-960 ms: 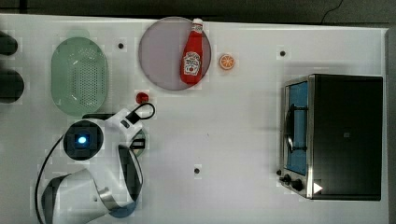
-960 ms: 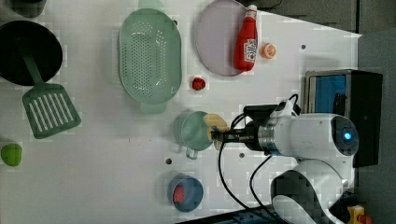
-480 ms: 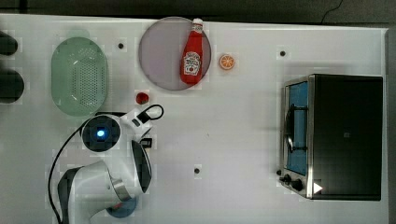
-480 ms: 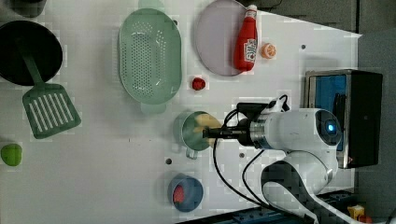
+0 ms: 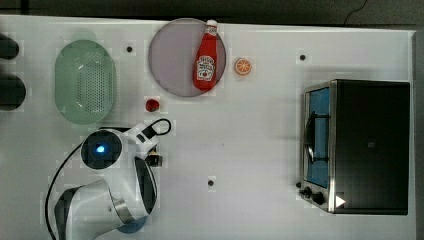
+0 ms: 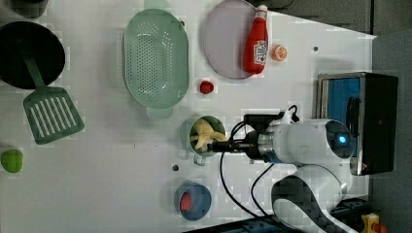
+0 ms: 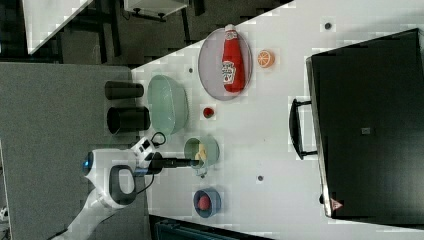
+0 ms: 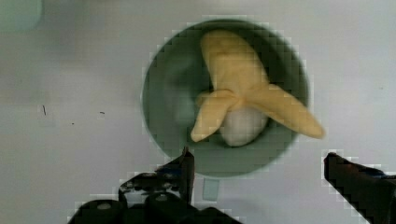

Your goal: Pick Banana and place it in mug.

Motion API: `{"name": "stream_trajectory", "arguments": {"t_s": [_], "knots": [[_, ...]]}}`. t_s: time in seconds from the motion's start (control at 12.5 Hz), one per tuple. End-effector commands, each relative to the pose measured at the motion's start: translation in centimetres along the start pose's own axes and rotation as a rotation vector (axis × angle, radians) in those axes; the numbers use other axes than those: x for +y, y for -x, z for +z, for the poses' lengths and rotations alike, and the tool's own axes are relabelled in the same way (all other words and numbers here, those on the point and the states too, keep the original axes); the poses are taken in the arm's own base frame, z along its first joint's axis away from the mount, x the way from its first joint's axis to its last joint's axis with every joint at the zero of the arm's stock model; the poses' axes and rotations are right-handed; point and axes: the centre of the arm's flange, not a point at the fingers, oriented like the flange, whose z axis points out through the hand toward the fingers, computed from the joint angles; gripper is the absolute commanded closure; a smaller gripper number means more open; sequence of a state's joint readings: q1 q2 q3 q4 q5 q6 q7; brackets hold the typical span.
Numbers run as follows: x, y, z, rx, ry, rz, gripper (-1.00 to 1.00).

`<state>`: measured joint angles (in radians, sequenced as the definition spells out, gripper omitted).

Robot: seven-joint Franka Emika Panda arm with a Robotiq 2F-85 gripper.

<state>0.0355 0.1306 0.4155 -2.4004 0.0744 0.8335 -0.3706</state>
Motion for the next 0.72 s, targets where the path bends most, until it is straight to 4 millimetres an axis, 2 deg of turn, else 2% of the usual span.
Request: {"name": "stream_trajectory", "arguments": {"t_s": [0.08, 0.32, 0.56, 0.72], "knots": [[3.4, -2.1, -11.4, 0.23, -0.022, 0.117, -1.0], [10.4, -2.5, -19.8, 0.289, -0.033, 0.265, -1.0], [18.1, -1.3, -26.8, 0.222, -0.042, 0.418, -1.0], [21.9, -0.3, -31.2, 0.165, -0.054, 0.49, -1.0]]}}
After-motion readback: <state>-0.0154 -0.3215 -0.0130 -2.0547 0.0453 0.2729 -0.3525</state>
